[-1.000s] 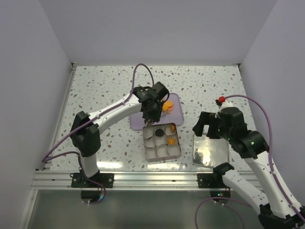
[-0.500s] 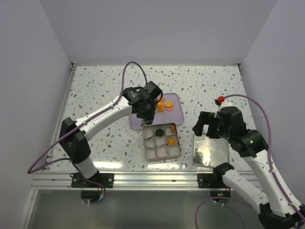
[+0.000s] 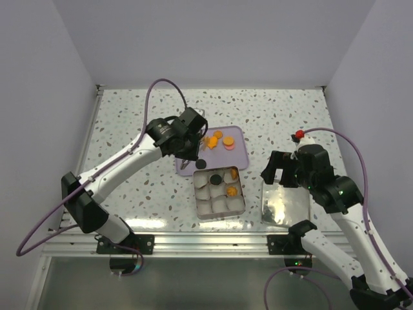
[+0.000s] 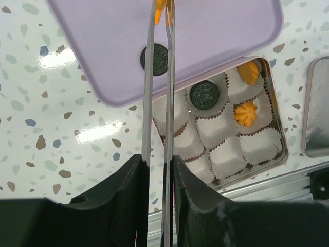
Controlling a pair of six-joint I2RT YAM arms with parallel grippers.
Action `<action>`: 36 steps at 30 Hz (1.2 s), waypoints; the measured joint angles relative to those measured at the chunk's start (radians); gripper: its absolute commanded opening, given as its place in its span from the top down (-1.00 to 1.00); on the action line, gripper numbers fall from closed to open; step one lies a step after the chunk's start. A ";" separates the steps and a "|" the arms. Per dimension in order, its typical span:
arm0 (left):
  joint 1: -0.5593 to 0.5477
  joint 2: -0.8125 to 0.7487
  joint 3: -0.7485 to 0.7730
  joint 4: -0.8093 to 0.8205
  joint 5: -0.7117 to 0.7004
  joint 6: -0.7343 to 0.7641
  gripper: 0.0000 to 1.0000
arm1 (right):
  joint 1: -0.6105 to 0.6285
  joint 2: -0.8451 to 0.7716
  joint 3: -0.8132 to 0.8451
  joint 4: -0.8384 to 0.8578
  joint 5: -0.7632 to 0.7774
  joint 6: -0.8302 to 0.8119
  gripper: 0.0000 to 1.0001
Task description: Pack the cookies
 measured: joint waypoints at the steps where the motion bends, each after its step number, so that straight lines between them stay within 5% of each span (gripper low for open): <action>1: 0.000 -0.018 0.000 -0.004 0.000 0.005 1.00 | 0.000 0.000 0.000 0.000 0.000 0.000 -0.97; 22: -0.005 -0.405 -0.235 -0.050 0.179 0.060 1.00 | 0.000 -0.017 0.009 0.000 -0.010 0.009 -0.97; 36: -0.143 -0.434 -0.302 -0.084 0.151 0.014 1.00 | 0.000 -0.047 0.009 -0.002 -0.034 0.034 -0.97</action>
